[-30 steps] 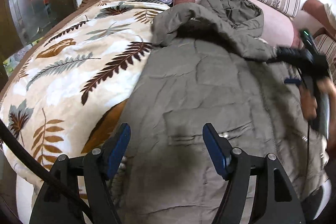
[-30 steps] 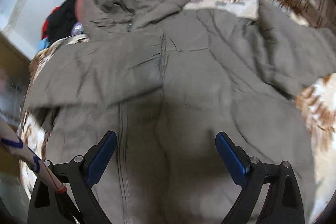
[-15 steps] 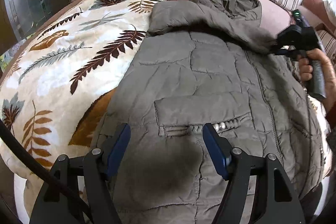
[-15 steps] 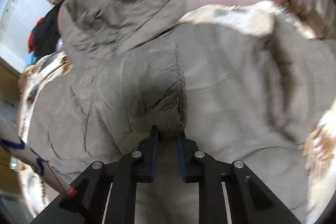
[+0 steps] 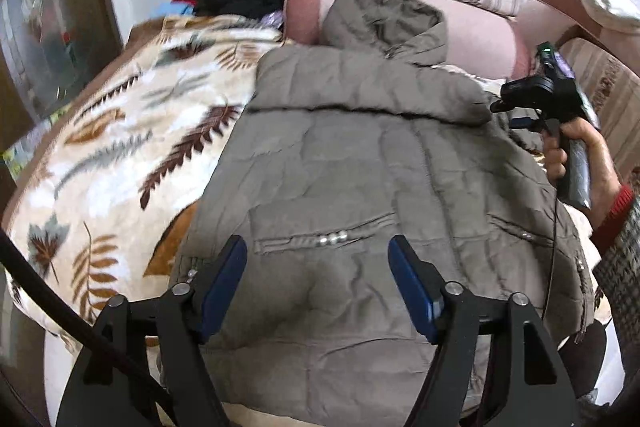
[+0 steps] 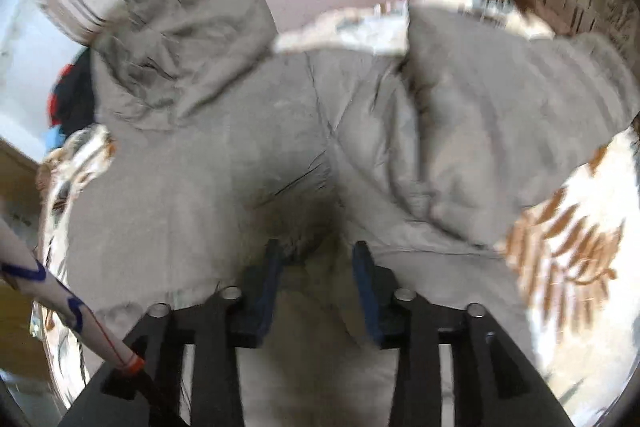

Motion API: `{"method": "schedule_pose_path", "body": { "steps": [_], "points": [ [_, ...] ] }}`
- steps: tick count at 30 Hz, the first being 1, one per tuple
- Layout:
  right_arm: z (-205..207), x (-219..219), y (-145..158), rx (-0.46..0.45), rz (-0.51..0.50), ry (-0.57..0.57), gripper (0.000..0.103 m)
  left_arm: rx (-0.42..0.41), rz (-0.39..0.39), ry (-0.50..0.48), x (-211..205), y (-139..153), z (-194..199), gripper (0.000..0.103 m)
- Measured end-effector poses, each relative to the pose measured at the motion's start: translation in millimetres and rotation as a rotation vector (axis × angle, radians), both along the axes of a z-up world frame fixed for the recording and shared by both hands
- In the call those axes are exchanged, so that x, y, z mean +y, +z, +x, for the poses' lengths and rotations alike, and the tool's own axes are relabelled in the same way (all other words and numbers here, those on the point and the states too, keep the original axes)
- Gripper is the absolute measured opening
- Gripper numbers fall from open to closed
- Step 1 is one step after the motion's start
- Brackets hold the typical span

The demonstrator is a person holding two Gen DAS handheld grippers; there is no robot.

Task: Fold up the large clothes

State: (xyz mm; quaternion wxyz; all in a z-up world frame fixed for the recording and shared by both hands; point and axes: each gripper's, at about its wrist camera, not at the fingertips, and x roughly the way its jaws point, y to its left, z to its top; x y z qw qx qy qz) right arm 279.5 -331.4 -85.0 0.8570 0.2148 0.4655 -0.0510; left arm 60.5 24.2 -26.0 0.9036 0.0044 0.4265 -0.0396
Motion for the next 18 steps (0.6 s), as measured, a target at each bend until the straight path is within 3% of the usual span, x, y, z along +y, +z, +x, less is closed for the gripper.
{"method": "schedule_pose_path", "body": {
  "steps": [2,5,9,11,13,18],
  "points": [
    [-26.4,-20.2,13.2,-0.072,-0.035,-0.016,0.072,-0.010,0.011,-0.022,-12.4,5.0,-1.6,0.075],
    [-55.4,-57.4,16.0,-0.110,-0.103,-0.036,0.083,-0.007,0.040,-0.062,-30.5,6.8,-4.8,0.075],
    [-81.6,-124.3,-7.0,0.007,-0.171,-0.115,0.078,0.012,0.094,-0.096,-46.3,6.2,-11.7,0.075],
    [-94.1,-170.3,-25.4,0.061,-0.139,-0.193,0.061,0.026,0.116,-0.105,-50.0,5.3,-16.3,0.075],
    [-104.4,-207.9,-41.4,0.079,-0.096,-0.270,0.054,0.049,0.126,-0.105,-51.7,3.4,-15.5,0.075],
    [-114.0,-283.4,-63.2,0.054,-0.039,-0.455,0.054,0.088,0.121,-0.073,-53.9,-2.5,-4.8,0.075]
  ]
}}
